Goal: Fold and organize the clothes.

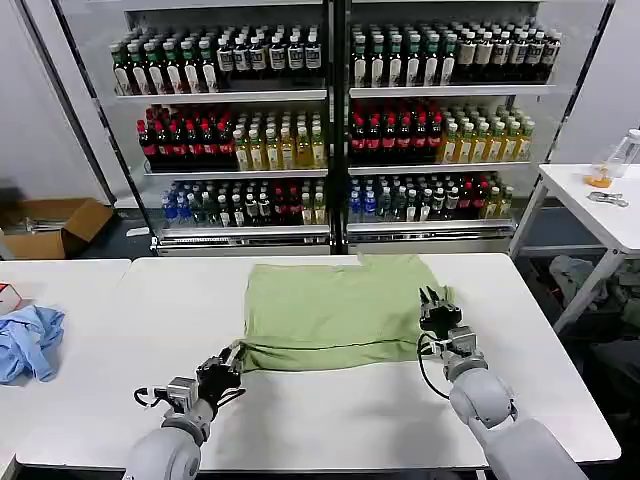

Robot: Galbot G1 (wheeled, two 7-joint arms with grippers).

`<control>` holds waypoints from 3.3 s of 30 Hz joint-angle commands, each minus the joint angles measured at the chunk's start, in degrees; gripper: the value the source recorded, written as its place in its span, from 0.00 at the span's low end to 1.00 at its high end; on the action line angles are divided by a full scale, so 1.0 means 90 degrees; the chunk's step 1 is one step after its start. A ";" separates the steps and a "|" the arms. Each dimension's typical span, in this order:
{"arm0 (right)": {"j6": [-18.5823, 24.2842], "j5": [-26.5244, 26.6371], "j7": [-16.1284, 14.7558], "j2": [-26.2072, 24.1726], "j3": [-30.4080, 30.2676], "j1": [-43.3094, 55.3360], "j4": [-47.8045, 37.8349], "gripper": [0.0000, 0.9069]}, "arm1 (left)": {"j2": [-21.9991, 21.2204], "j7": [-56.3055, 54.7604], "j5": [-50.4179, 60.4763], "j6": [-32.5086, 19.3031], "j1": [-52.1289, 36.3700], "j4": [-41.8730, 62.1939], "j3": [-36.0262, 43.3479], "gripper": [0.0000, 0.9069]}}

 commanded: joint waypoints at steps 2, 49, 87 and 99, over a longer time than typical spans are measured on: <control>-0.0003 0.0011 0.0030 -0.0242 0.0701 -0.1218 0.0992 1.00 | -0.0167 -0.0044 -0.0016 -0.0045 0.0711 -0.0568 -0.0126 1.00; -0.1845 0.2035 0.0042 -0.0227 0.0909 -0.1281 0.0589 0.00 | -0.0089 0.0340 -0.0593 -0.0051 0.0148 0.0172 0.0065 0.03; -0.2145 0.1656 -0.0236 -0.1329 0.2532 -0.4478 0.3062 0.00 | 0.0159 0.0368 -0.0228 -0.0141 0.2994 -0.1977 -0.0310 0.03; -0.2357 0.1466 -0.0209 -0.1339 0.2774 -0.4705 0.3193 0.00 | 0.0180 0.0356 0.0058 -0.0157 0.3634 -0.2211 -0.0281 0.03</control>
